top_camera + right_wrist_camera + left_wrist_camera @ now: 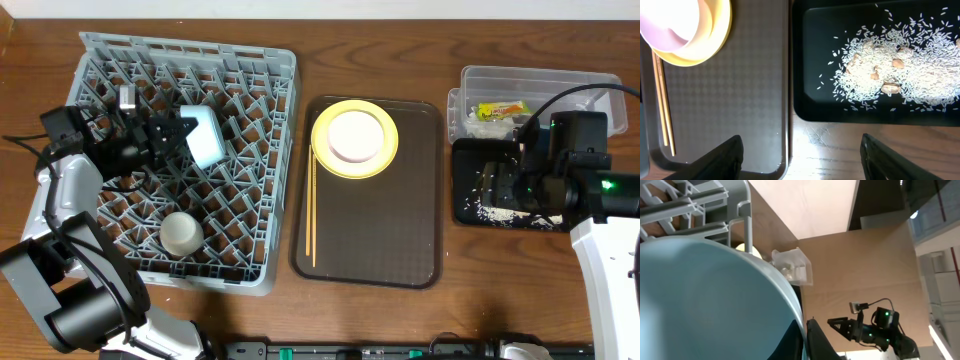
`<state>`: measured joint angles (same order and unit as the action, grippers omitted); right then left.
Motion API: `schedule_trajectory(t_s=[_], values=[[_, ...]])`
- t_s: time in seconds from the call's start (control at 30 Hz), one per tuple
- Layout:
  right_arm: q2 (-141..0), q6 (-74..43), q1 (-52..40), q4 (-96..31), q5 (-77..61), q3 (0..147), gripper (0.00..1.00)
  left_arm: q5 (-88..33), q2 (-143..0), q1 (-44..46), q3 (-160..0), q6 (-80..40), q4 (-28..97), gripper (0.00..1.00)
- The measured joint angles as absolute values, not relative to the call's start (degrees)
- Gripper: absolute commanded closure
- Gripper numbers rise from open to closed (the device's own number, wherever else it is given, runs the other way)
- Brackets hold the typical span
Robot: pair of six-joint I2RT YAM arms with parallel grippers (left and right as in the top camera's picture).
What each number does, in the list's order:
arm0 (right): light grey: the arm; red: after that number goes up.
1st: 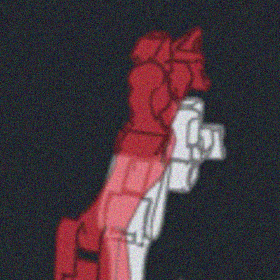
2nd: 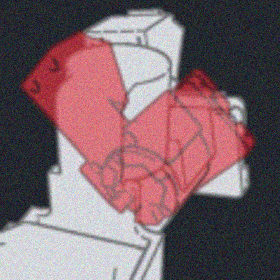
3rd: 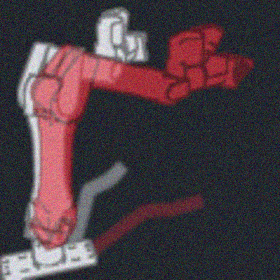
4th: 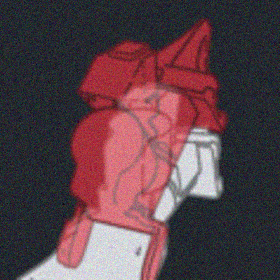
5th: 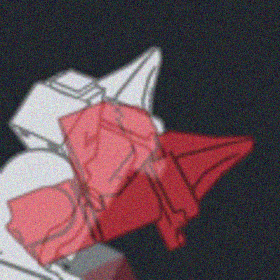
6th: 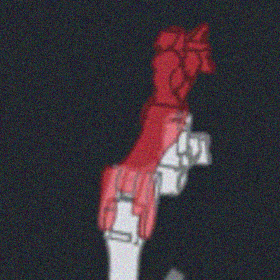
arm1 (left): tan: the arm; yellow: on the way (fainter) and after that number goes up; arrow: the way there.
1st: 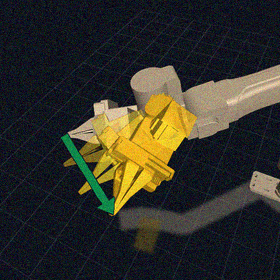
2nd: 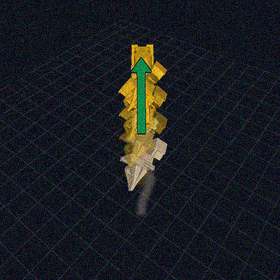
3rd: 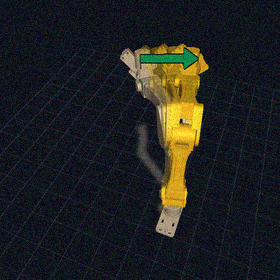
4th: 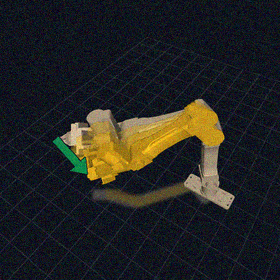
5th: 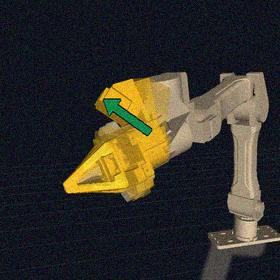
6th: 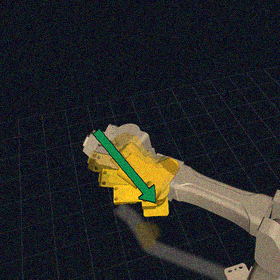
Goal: Sort waste into correct bins and load items into the dishwasher
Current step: 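Set the light-blue bowl upright in the rack's back row and release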
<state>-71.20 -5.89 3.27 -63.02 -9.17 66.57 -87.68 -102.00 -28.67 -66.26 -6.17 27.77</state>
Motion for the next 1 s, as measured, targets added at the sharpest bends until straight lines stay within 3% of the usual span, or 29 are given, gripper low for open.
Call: schedule_trajectory(t_s=[1.0], values=[[-71.2, -5.9, 3.3, -63.9, -9.2, 66.6, 0.28, -85.6, -102.0, -26.4, -66.3, -7.7, 26.6, 0.94]])
